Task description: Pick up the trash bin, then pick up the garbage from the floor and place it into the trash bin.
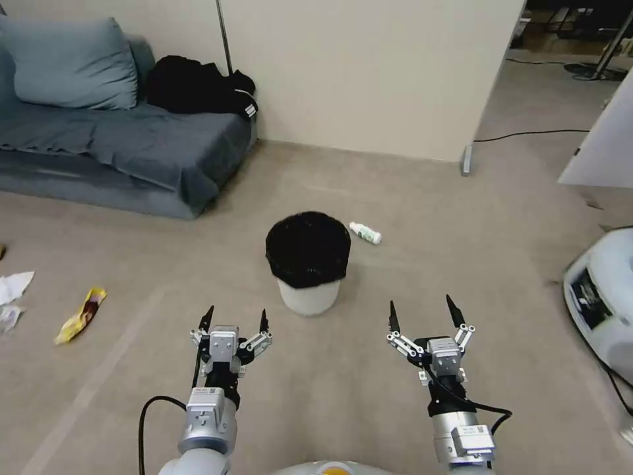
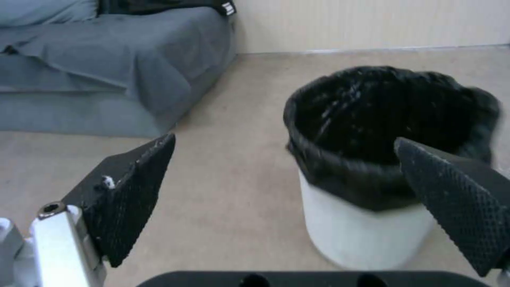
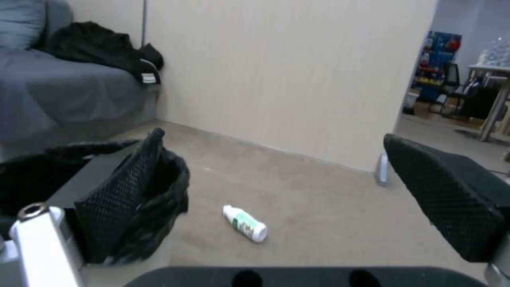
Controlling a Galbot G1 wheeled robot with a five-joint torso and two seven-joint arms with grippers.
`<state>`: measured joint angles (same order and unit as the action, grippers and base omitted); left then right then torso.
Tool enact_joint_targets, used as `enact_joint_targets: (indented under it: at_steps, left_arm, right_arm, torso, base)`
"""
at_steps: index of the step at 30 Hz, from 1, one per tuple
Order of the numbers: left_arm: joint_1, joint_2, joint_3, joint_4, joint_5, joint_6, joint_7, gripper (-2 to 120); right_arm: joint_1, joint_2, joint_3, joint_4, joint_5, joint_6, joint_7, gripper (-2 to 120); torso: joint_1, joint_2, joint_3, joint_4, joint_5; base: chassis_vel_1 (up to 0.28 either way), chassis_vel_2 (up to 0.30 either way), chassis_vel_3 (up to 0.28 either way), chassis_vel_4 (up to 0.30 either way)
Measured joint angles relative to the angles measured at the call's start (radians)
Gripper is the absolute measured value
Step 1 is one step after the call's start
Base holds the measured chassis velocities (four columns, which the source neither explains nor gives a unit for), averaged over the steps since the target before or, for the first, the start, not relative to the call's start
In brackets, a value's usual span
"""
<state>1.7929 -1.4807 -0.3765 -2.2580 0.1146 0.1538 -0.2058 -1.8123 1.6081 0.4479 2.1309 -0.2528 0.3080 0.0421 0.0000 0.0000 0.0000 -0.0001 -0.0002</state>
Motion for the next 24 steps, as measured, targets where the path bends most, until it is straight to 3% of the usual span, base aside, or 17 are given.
enact_joint_targets:
  at_steps: [16,24]
  left_arm:
    - [-0.008,0.000,0.000,0.005,0.001,0.000,-0.004,100]
    - [-0.010,0.000,0.000,0.006,-0.002,0.003,-0.004,100]
  right_arm:
    - [0.001,0.000,0.000,-0.005,-0.006,0.008,-0.009,100]
    - [0.003,0.000,0.001,-0.012,-0.012,0.028,-0.017,100]
  torso:
    - [0.000,0.000,0.000,0.0003,0.0001]
    - [0.000,0.000,0.000,0.0002,0.0003]
  base:
    - [-0.311,0.310,0.321,-0.317]
    - [-0.051,0.030,0.046,-0.017]
